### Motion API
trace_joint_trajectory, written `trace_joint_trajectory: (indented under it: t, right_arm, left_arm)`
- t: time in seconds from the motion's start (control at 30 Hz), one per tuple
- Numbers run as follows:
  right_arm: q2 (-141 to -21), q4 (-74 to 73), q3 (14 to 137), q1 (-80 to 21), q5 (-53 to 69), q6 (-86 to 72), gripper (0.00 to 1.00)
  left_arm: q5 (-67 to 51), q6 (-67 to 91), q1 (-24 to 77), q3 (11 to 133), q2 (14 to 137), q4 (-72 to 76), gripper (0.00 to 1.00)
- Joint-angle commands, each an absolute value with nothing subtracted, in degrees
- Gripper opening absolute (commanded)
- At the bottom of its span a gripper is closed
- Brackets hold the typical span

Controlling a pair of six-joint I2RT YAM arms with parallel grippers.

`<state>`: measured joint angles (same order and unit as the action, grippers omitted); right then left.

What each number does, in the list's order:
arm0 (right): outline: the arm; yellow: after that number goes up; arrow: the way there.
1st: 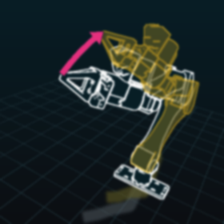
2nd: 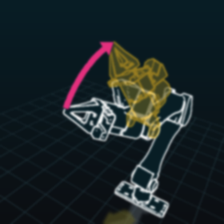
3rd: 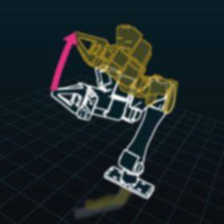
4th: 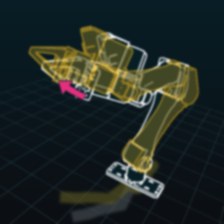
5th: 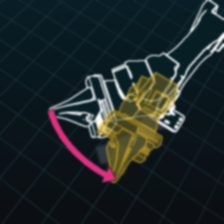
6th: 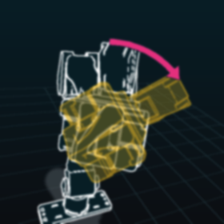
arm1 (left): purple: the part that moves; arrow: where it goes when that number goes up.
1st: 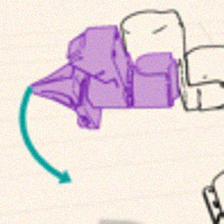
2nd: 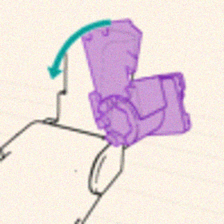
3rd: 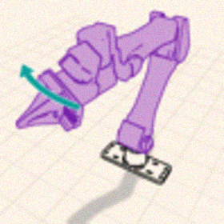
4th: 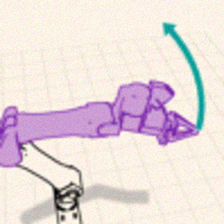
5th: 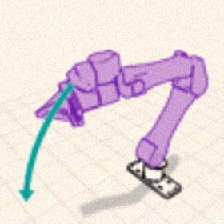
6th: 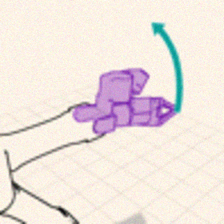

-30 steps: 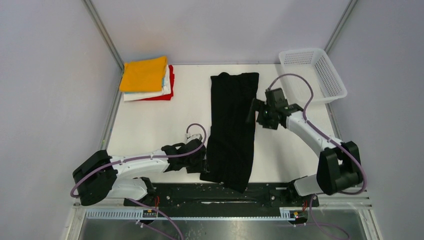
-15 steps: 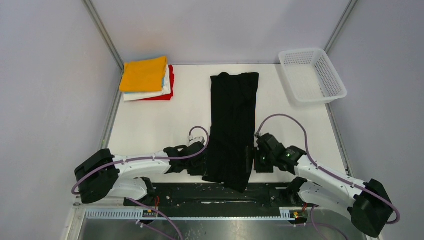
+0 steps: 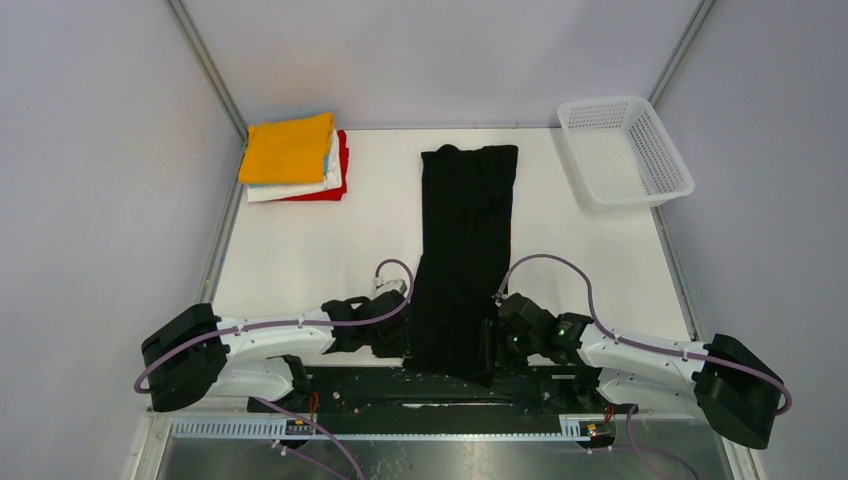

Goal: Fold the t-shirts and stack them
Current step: Grab the bottom of the folded rectangular tshirt with both arms

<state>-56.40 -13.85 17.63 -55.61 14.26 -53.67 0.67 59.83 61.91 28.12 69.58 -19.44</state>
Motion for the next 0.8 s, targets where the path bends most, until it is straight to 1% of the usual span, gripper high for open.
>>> trace_joint_trajectory:
  t: [0.0,0.03,0.07,0.1,0.13,0.17,0.23,0.3,0.4,0.5,0.6,0.77]
  right_arm:
    - [-58.1,-7.1,16.3,-57.8,19.4,-57.8,0.57]
    - [-58.3,-6.3,15.9,-58.2,19.6,-58.1,0.54]
    - [-58.4,-5.2,15.4,-58.4,19.9,-58.4,0.48]
    - [-58.3,-3.9,14.7,-58.5,20.2,-58.8,0.39]
    - [-58.2,-2.7,14.3,-58.5,20.4,-59.2,0.27]
    - [-57.9,-2.5,14.2,-58.6,20.6,-59.4,0.18]
    - [-56.2,-5.1,14.7,-58.6,20.6,-59.0,0.07]
    - [-53.1,-10.1,15.3,-58.6,20.5,-58.4,0.04]
    - [-46.7,-22.3,16.6,-58.6,20.0,-57.3,0.03]
    - [-39.3,-30.5,16.6,-58.6,20.2,-57.5,0.02]
    - [-34.9,-33.6,15.4,-58.6,21.5,-58.3,0.00]
    - [-32.5,-33.1,14.1,-58.6,25.3,-59.2,0.00]
  left_arm:
    - [0.4,61.4,62.6,26.0,67.9,-22.7,0.00]
    - [0.4,61.6,62.6,26.1,67.6,-22.6,0.00]
    - [0.3,61.5,62.7,26.2,67.4,-22.7,0.00]
    - [0.3,61.5,62.8,26.2,67.2,-22.7,0.00]
    - [0.3,61.5,62.8,26.3,66.9,-22.7,0.00]
    - [0.3,61.5,62.8,26.3,66.7,-22.7,0.00]
    - [-2.1,61.2,63.0,26.4,65.8,-22.9,0.00]
    - [-3.4,61.1,63.1,26.1,64.2,-23.6,0.00]
    - [-4.9,61.4,63.5,25.6,60.7,-25.7,0.00]
    - [-5.7,62.7,64.3,24.7,57.5,-27.8,0.00]
    - [-7.3,64.8,65.6,23.3,55.5,-27.8,0.00]
    - [-8.1,67.5,68.3,22.8,55.7,-27.7,0.00]
